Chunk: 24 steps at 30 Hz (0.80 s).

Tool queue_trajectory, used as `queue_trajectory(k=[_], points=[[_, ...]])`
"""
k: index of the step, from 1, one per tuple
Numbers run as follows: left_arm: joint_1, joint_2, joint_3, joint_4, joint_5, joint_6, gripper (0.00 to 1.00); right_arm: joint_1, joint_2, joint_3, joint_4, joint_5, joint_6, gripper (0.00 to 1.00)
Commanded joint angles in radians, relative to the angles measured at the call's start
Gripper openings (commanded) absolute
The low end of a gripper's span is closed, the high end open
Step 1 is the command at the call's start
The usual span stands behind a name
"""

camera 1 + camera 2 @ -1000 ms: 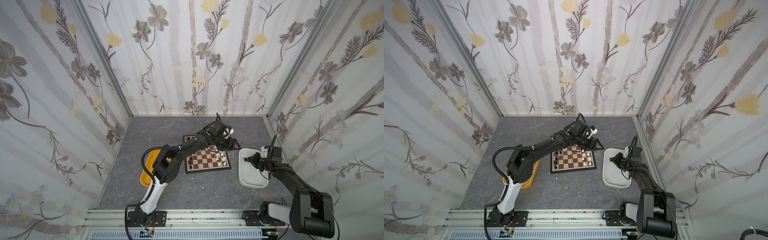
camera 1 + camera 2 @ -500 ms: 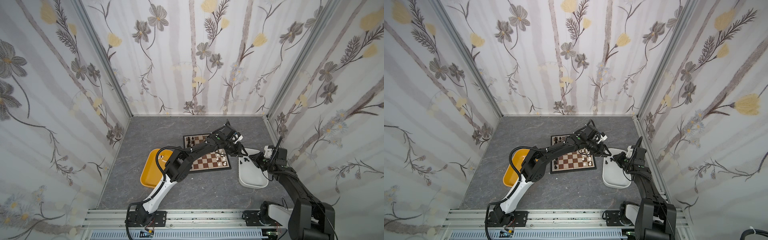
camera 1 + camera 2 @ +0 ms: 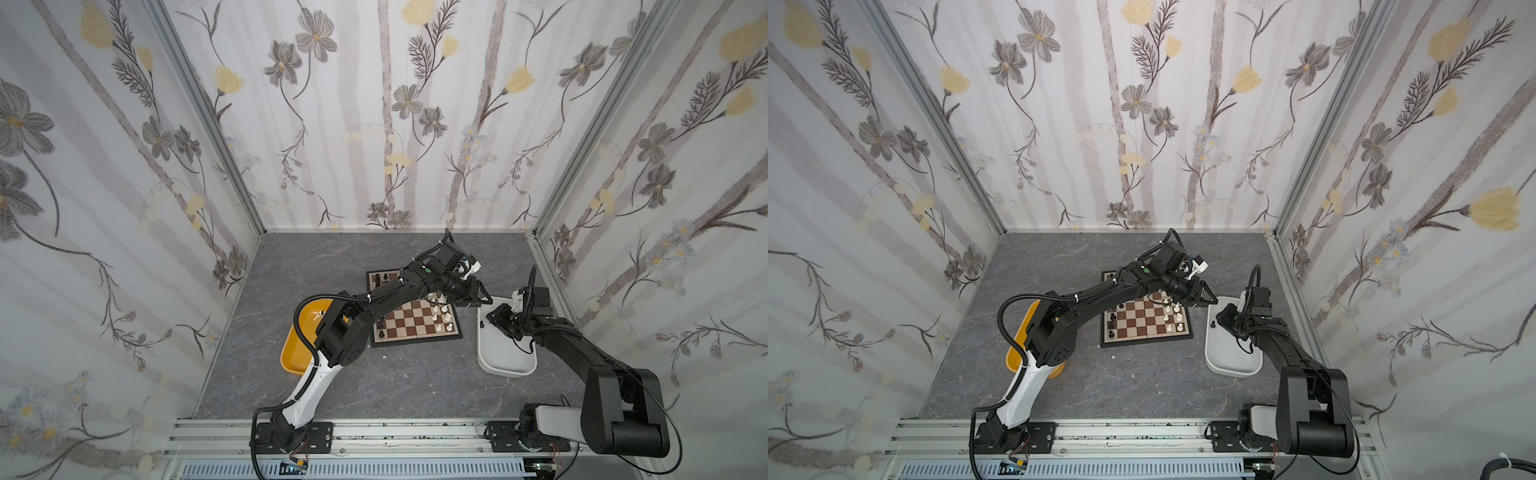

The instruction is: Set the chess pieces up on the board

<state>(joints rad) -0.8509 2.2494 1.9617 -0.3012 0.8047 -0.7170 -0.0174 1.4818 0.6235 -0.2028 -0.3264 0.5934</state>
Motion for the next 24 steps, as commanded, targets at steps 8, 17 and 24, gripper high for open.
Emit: queue_trajectory(k=[8,17,24], points=[[0.049,-0.193,-0.229,0.080,-0.061,0.025,0.50,0.105,0.149,0.097,-0.006,0.180,-0.065,0.39],[0.065,-0.273,-0.312,0.098,-0.070,0.033,0.54,0.166,0.232,0.175,-0.070,0.258,-0.113,0.38],[0.088,-0.304,-0.338,0.102,-0.076,0.031,0.54,0.203,0.249,0.183,-0.104,0.285,-0.130,0.37]])
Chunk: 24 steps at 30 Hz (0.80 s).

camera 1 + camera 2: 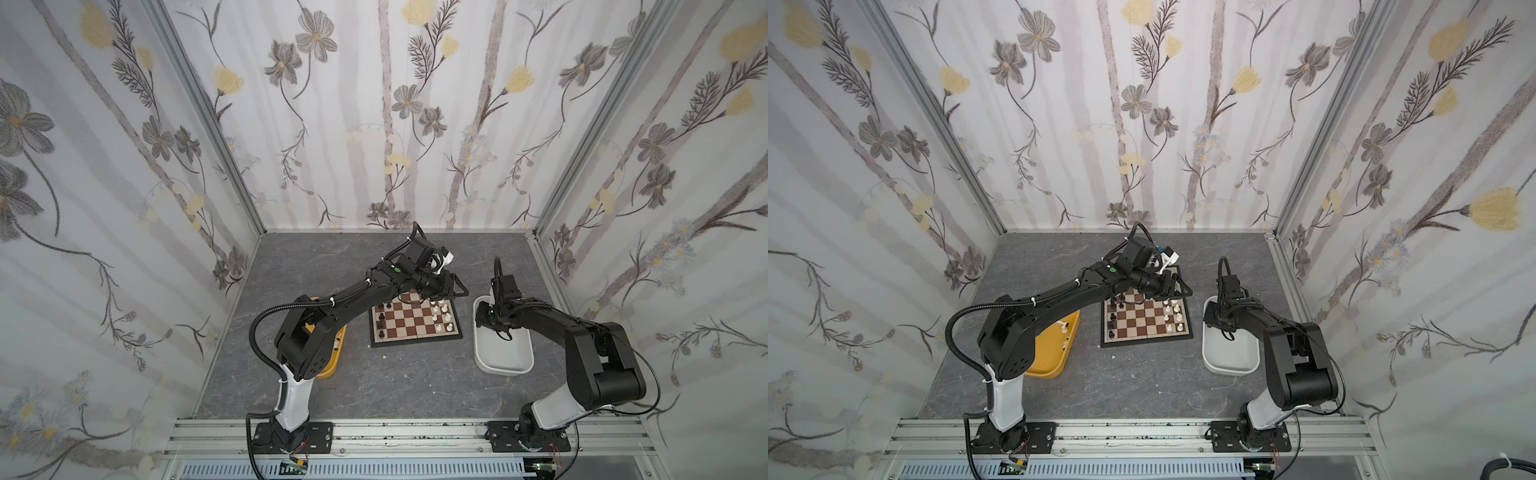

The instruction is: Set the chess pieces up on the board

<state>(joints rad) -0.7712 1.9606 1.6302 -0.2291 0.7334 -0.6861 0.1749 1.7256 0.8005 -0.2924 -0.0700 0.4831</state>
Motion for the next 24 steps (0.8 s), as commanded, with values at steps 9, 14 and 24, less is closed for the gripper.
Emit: queue_trajectory(k=[9,14,24], points=[[0.019,-0.032,-0.029,0.031,-0.007,0.005,0.54,0.029,0.039,0.016,-0.020,0.049,-0.032,0.36],[0.027,-0.045,-0.045,0.030,-0.011,0.007,0.60,0.037,0.058,0.039,-0.042,0.053,-0.042,0.33],[0.045,-0.081,-0.081,0.040,-0.027,0.007,0.67,0.056,0.066,0.055,-0.107,0.085,-0.070,0.31]])
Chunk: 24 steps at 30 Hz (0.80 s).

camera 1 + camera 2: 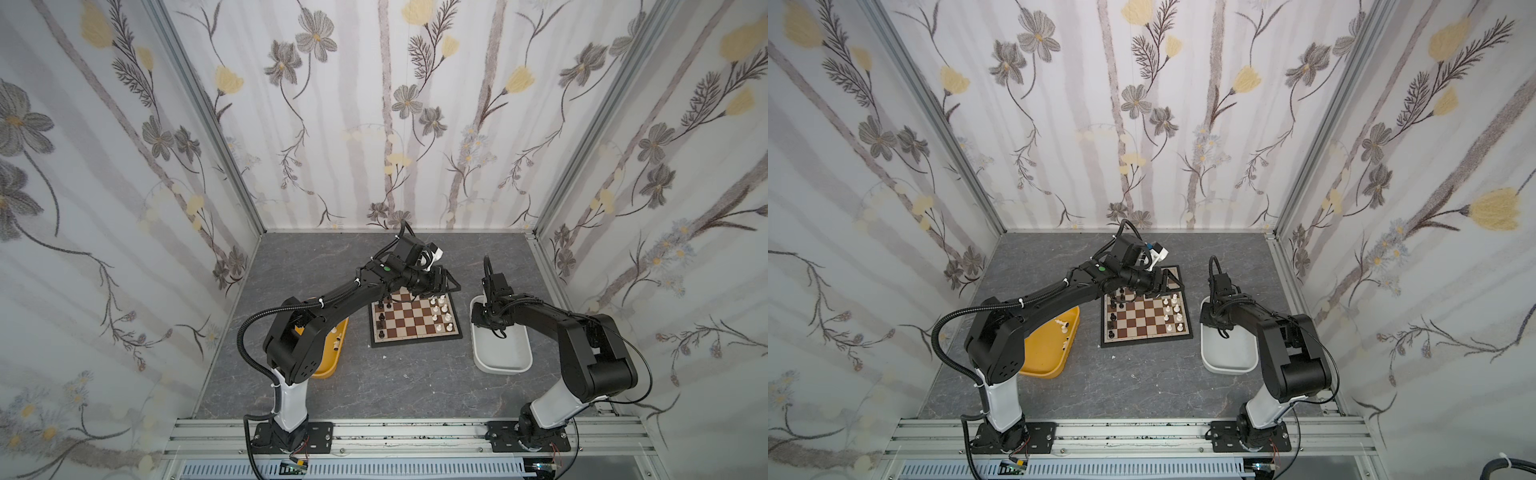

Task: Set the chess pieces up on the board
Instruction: 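Close the right gripper on the black pawn while the left gripper hovers nearby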

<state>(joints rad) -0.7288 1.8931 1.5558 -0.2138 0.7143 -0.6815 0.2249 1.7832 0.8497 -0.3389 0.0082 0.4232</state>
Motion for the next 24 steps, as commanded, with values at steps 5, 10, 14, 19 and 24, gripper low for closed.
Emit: queue_trajectory(k=[5,10,14,19,24], points=[[0.012,-0.022,-0.023,0.031,-0.011,0.000,0.68,0.025,0.014,0.011,-0.085,0.033,-0.018,0.29],[0.018,-0.032,-0.031,0.036,-0.012,0.000,0.69,0.042,0.021,0.017,-0.096,0.059,-0.021,0.27],[0.022,-0.044,-0.041,0.040,-0.012,-0.001,0.73,0.050,0.039,0.029,-0.104,0.067,-0.026,0.26],[0.037,-0.070,-0.082,0.087,-0.006,-0.022,0.91,0.060,0.046,0.032,-0.109,0.073,-0.027,0.24],[0.043,-0.081,-0.092,0.097,-0.006,-0.024,1.00,0.065,0.046,0.029,-0.109,0.076,-0.029,0.21]])
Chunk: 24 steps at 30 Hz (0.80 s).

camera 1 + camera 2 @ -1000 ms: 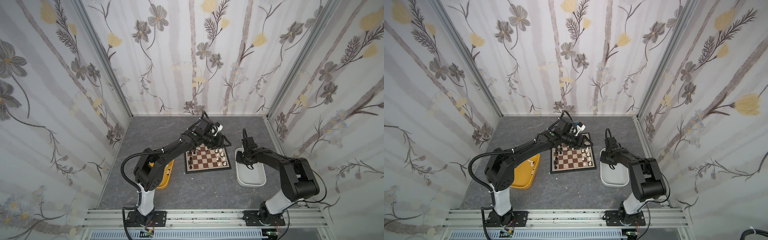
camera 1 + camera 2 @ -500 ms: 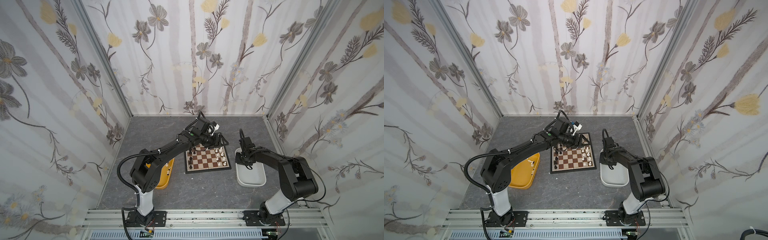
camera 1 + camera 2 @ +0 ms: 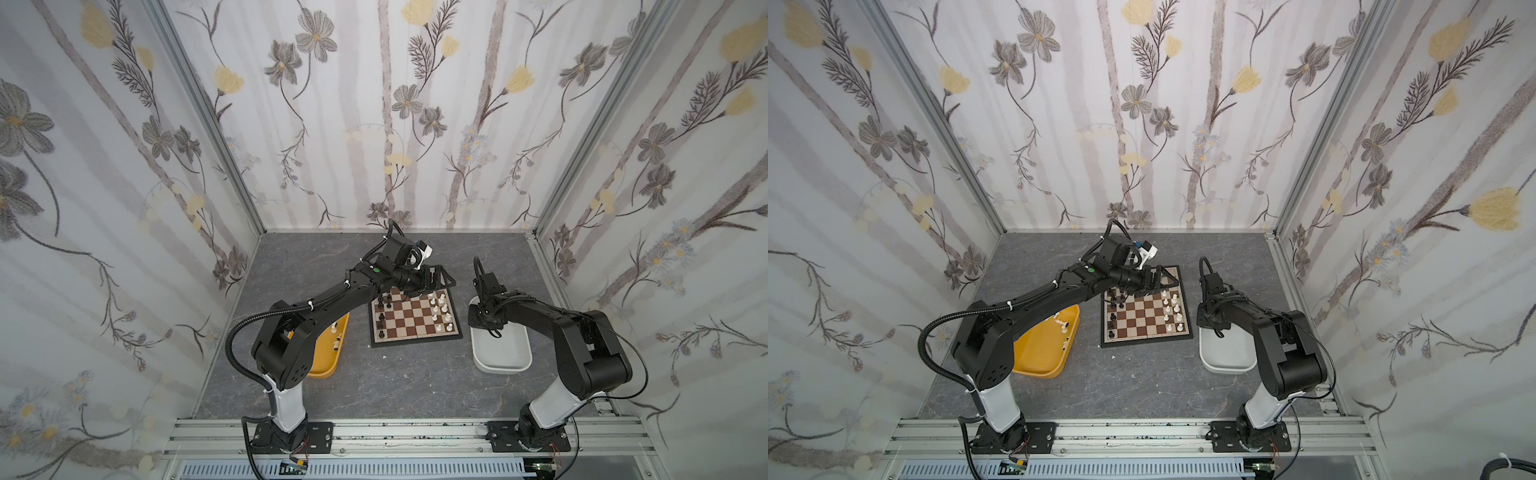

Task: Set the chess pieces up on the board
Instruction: 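Close the right gripper on the black pawn while the left gripper hovers nearby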

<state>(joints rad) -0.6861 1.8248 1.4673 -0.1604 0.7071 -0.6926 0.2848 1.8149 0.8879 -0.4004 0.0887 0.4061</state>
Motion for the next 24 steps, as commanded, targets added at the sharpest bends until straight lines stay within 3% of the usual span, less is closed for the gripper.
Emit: queue_trajectory(k=[1,24], points=[[0.002,-0.013,-0.004,0.045,0.000,-0.013,1.00,0.006,0.014,-0.010,-0.049,-0.005,-0.012,0.21],[0.007,0.022,0.019,0.011,0.000,-0.007,1.00,0.004,-0.115,-0.063,0.021,-0.025,0.010,0.12]])
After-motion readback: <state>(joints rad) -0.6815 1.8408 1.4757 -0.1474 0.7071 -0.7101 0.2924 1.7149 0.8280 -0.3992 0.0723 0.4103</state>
